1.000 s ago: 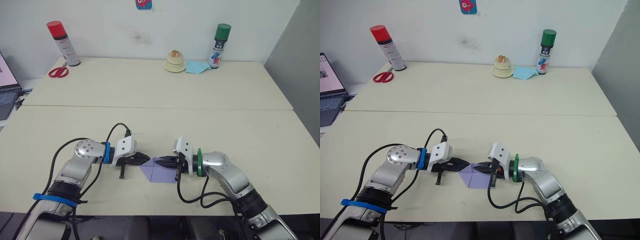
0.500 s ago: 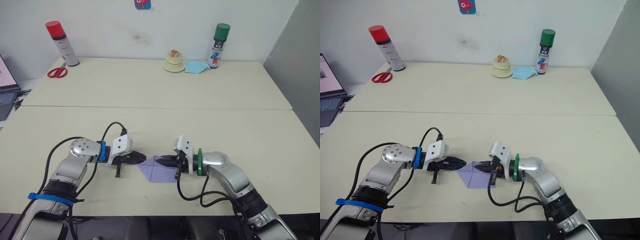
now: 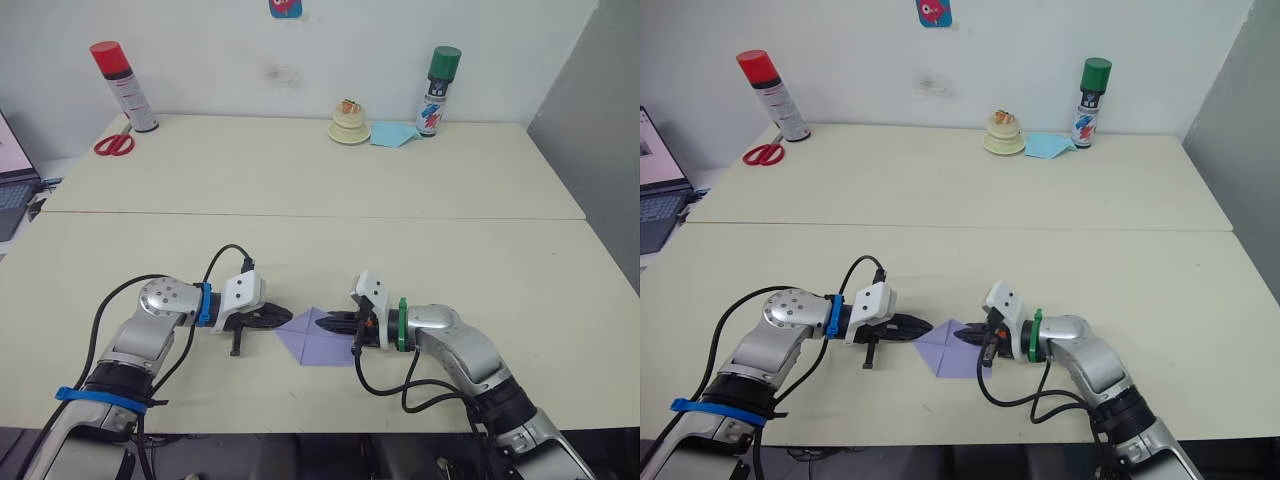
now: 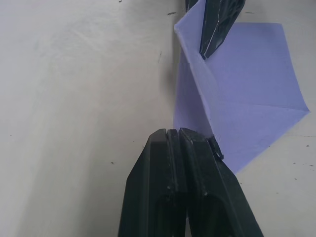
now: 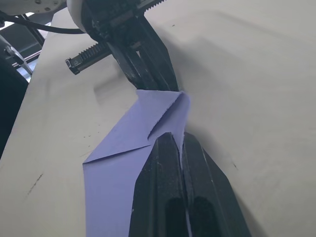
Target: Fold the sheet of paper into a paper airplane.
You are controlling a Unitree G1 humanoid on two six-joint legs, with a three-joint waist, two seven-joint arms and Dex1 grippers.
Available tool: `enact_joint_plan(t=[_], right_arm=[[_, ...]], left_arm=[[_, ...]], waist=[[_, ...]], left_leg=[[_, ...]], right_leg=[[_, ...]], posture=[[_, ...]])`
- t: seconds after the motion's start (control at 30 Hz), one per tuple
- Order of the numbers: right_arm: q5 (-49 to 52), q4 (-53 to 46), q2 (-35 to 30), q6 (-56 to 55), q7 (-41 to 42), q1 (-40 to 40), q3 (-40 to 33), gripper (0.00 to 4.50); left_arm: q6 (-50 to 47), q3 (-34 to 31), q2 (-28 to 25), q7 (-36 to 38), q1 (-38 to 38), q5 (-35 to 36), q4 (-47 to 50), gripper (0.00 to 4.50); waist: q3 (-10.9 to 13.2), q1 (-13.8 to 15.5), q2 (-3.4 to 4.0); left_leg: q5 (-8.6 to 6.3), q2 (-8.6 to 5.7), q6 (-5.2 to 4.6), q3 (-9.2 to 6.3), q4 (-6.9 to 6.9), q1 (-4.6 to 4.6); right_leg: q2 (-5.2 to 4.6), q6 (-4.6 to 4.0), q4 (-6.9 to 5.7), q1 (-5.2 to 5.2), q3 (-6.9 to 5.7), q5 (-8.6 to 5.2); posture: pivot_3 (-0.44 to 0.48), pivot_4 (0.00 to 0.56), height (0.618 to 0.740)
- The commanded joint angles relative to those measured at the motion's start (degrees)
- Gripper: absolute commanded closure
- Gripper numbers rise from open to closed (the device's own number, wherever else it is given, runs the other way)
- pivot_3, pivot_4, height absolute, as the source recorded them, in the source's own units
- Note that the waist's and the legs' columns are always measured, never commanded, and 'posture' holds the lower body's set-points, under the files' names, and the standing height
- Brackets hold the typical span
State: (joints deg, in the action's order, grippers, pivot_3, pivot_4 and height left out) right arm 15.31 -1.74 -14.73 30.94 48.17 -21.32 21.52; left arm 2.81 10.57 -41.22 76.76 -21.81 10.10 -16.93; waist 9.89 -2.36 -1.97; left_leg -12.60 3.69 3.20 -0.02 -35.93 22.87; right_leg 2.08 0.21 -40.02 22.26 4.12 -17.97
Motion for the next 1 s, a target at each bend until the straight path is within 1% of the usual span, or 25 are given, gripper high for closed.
enact_joint_plan(t=[0.03, 0.43, 0.67, 1.0], right_arm=[[-1.2, 2.4, -0.8, 0.4, -2.1, -0.4, -2.0, 4.47], [-2.5, 6.0, -0.6, -2.5, -1.3, -2.4, -0.5, 4.47], [-3.1, 9.5, 0.4, -5.0, -1.3, -4.3, -0.1, 4.47], [-4.2, 11.7, 0.4, -8.0, -0.8, -5.3, 0.7, 4.47]], left_arm=[[-1.3, 1.6, -1.7, 0.6, 2.5, -2.6, -1.1, 4.14], [-1.7, 1.4, -2.0, 0.0, 3.5, -2.5, 0.2, 4.14], [-1.7, 1.4, -2.0, -0.4, 3.7, -2.6, 0.5, 4.14], [-1.2, 1.4, -2.0, -0.6, 4.3, -2.9, 0.7, 4.14]], waist=[[0.0, 0.0, 0.00], [0.0, -0.1, 0.00], [0.0, -0.8, 0.01], [0.0, -0.9, 0.01]], left_leg=[[0.00, 0.00, 0.00, 0.00, 0.00, 0.00], [0.00, 0.01, 0.00, 0.00, 0.03, 0.02], [0.00, 0.03, 0.00, -0.02, 0.02, -0.02], [0.00, 0.03, 0.00, -0.01, 0.00, -0.04]], right_leg=[[0.00, 0.00, 0.01, 0.00, 0.00, 0.00], [0.00, 0.01, 0.05, 0.00, 0.00, 0.01], [0.00, 0.06, 0.04, -0.02, 0.00, 0.04], [0.00, 0.12, 0.03, -0.02, 0.02, 0.08]], posture=[[0.000, 0.150, 0.737], [0.000, 0.150, 0.737], [0.000, 0.150, 0.737], [0.000, 0.150, 0.737]])
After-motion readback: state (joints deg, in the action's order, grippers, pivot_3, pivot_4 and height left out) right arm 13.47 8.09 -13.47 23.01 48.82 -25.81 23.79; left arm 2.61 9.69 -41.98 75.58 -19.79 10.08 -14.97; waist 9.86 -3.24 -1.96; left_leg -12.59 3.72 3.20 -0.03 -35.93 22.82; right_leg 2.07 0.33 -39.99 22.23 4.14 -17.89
